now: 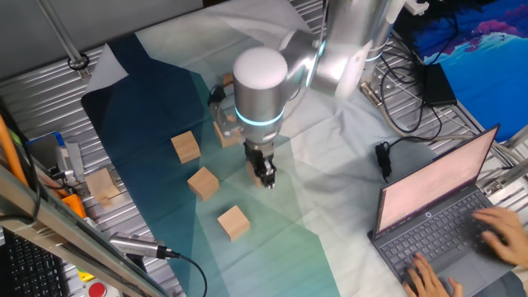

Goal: Stack the blocks in a vertical line of five

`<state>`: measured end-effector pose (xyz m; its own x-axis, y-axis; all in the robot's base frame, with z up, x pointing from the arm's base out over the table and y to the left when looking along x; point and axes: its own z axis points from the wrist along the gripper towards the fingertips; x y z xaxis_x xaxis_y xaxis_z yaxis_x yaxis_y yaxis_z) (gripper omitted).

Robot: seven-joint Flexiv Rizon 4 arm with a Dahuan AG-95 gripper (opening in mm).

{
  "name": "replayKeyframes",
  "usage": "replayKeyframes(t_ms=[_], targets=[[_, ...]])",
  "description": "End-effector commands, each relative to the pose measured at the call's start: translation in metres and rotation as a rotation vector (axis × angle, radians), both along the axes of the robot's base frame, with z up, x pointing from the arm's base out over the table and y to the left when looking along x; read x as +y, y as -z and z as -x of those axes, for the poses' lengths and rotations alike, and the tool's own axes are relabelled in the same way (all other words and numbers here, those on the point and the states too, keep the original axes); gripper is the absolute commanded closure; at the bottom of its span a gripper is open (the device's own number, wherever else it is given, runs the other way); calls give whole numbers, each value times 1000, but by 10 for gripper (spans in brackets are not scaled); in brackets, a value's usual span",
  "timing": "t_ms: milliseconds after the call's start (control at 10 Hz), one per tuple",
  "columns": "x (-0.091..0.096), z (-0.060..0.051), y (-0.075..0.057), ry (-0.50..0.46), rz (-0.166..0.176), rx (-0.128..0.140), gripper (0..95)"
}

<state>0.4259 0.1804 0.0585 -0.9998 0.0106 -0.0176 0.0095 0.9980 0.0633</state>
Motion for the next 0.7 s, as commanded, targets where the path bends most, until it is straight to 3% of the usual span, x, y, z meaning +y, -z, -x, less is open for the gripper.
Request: replayKeyframes(t_ms=[100, 400, 700], targets=[[-2, -8, -3, -12, -8, 7, 950], [-39, -26, -27, -77, -50, 35, 950], [-66, -37, -49, -111, -48, 69, 950]])
